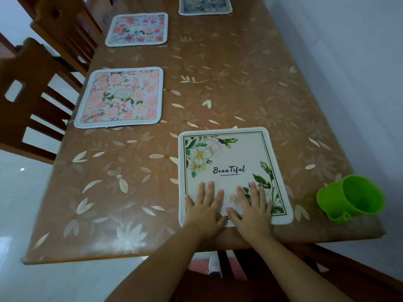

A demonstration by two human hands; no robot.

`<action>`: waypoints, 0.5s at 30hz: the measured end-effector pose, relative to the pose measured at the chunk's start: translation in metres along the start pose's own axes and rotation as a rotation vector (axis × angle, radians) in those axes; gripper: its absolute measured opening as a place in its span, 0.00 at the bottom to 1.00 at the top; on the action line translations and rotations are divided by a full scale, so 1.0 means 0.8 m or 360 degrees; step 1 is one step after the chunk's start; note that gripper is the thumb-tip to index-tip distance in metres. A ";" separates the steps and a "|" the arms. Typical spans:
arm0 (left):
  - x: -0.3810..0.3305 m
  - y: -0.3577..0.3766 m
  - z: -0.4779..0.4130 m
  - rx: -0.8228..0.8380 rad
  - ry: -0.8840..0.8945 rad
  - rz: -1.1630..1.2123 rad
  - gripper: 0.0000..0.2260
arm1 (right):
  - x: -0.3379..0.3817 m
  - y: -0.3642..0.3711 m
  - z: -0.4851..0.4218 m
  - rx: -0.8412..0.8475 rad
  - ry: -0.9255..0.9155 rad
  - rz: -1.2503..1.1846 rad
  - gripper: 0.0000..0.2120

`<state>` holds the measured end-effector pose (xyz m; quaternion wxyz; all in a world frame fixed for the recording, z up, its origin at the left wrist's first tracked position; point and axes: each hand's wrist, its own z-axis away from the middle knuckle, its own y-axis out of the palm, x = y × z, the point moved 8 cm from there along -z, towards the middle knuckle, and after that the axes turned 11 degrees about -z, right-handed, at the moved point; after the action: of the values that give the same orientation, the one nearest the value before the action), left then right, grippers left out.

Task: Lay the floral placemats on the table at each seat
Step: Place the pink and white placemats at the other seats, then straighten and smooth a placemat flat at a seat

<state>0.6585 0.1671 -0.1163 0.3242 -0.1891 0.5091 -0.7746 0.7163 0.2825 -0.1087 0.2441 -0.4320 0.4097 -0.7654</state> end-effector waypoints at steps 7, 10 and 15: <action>0.071 -0.054 0.062 -0.0155 -0.0094 0.0023 0.27 | 0.097 -0.016 0.023 0.0062 -0.0206 -0.0426 0.22; 0.119 -0.074 0.117 -0.0374 -0.0233 0.0064 0.22 | 0.166 -0.024 0.047 -0.0022 -0.0421 -0.0387 0.21; 0.194 -0.097 0.224 -0.0657 -0.0364 0.0102 0.19 | 0.299 -0.021 0.099 -0.0177 -0.0739 -0.0295 0.20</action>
<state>0.6345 -0.0389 0.0218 0.3587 -0.3215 0.6224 -0.6170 0.6626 0.0845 0.0385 0.2364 -0.6447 0.3429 -0.6411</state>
